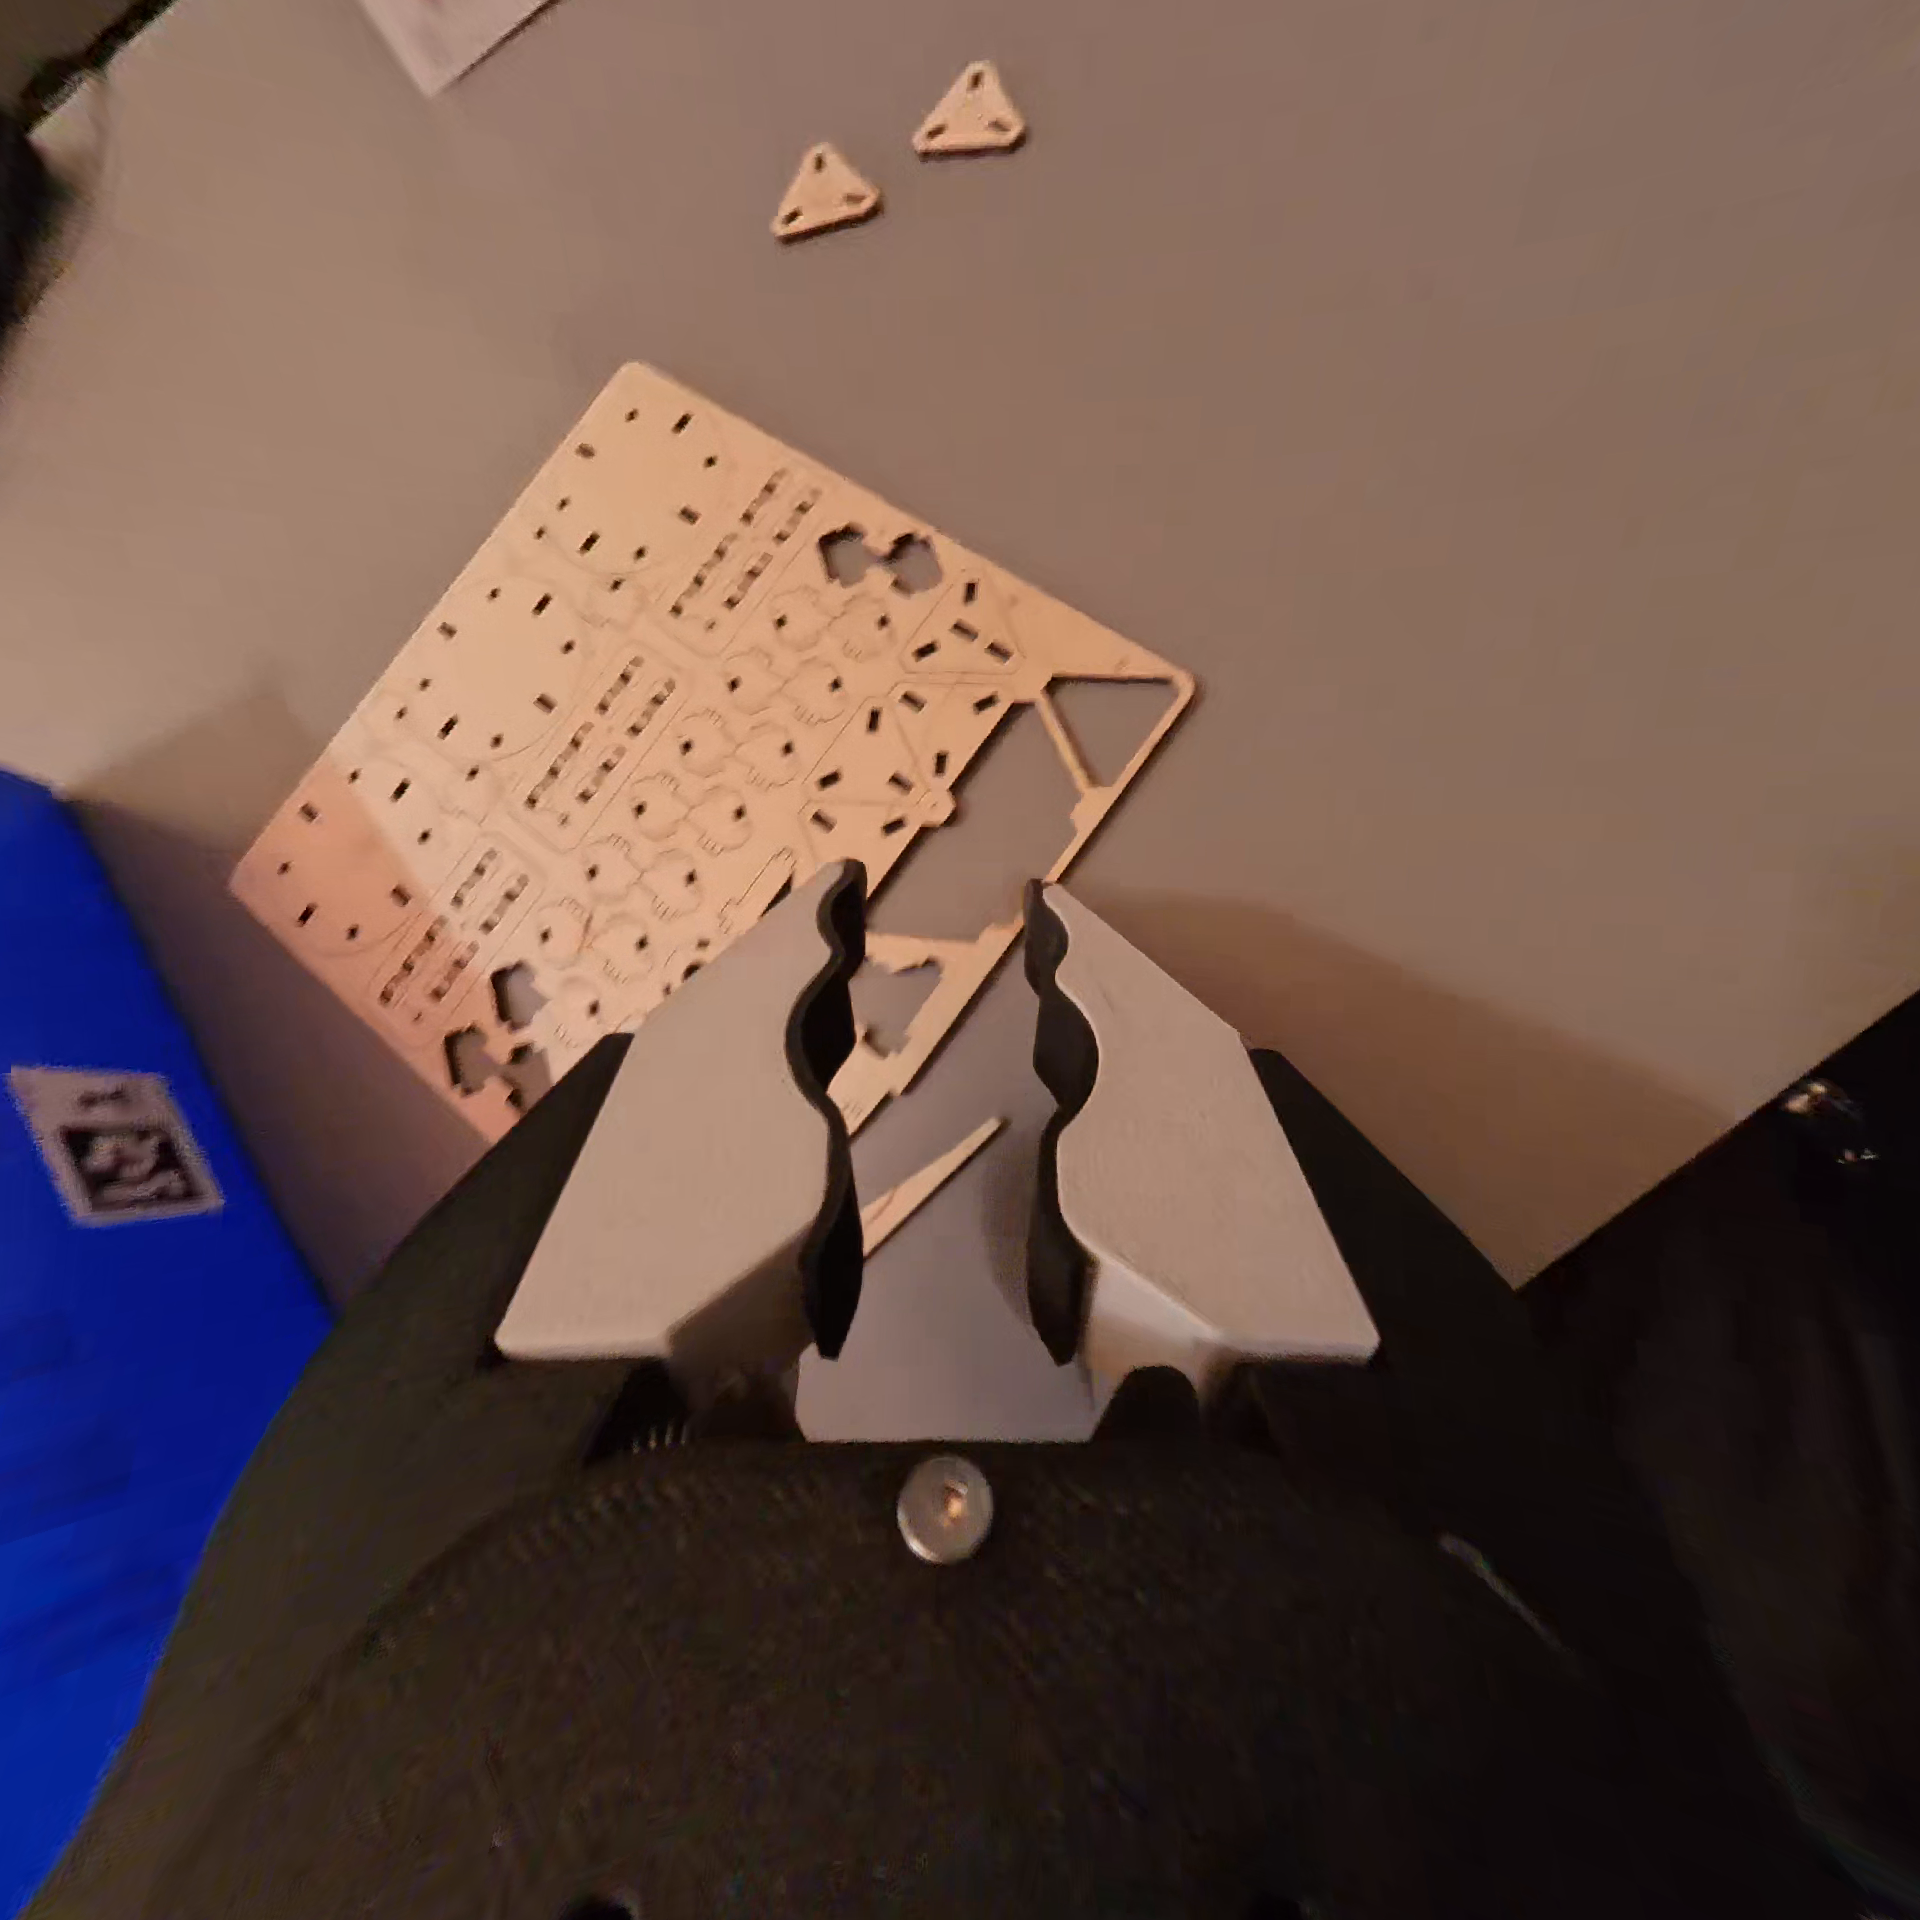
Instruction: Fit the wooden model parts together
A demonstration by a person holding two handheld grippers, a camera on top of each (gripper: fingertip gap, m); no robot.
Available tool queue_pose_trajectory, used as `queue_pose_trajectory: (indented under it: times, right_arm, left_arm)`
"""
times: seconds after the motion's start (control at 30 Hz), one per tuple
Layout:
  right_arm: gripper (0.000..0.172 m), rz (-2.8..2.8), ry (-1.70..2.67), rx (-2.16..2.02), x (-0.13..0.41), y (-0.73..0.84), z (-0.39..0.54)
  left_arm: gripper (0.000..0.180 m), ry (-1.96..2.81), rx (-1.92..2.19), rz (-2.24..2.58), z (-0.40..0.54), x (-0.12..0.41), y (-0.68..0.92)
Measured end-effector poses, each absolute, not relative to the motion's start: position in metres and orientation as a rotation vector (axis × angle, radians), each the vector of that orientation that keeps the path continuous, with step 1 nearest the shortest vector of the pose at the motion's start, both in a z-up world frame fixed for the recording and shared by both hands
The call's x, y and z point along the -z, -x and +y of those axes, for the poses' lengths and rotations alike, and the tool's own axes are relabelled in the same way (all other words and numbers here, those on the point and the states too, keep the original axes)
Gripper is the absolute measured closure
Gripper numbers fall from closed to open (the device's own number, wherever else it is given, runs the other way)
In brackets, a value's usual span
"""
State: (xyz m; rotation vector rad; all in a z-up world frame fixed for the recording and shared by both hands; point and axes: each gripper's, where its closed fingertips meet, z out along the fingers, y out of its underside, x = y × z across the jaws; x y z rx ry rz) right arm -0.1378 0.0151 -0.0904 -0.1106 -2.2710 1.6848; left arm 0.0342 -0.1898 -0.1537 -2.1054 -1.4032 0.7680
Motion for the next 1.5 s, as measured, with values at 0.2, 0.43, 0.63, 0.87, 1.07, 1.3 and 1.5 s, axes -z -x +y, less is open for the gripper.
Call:
queue_pose_trajectory:
  times: [0.2, 0.43, 0.63, 0.87, 1.07, 1.3, 1.5]
  right_arm:
    - [0.153, -2.255, 0.132, -1.713, 0.087, 0.139, 0.017]
    - [0.153, -2.239, 0.131, -1.717, 0.084, 0.139, 0.018]
    - [0.154, -2.237, 0.135, -1.719, 0.083, 0.140, 0.019]
    - [0.154, -2.240, 0.138, -1.737, 0.083, 0.137, 0.016]
    - [0.136, -2.248, -0.065, -1.934, 0.060, 0.087, -0.028]
    - [0.106, -2.245, -0.626, -1.577, 0.094, 0.021, -0.120]
    - [0.147, -2.187, -0.853, -1.527, 0.104, 0.011, -0.175]
  left_arm:
    - [0.162, 2.215, -0.621, -1.385, -0.170, 0.178, -0.024]
    - [0.164, 2.209, -0.436, -1.398, -0.159, 0.185, -0.028]
    - [0.173, 2.236, -0.432, -1.372, -0.161, 0.185, -0.026]
    - [0.174, 2.056, -0.585, -1.262, -0.169, 0.135, -0.016]
    - [0.175, 1.872, -0.674, -1.091, -0.157, 0.070, -0.018]
    - [0.174, 1.986, -0.681, -1.070, -0.148, 0.074, -0.018]
    - [0.180, 2.037, -0.707, -0.976, -0.137, 0.063, -0.022]
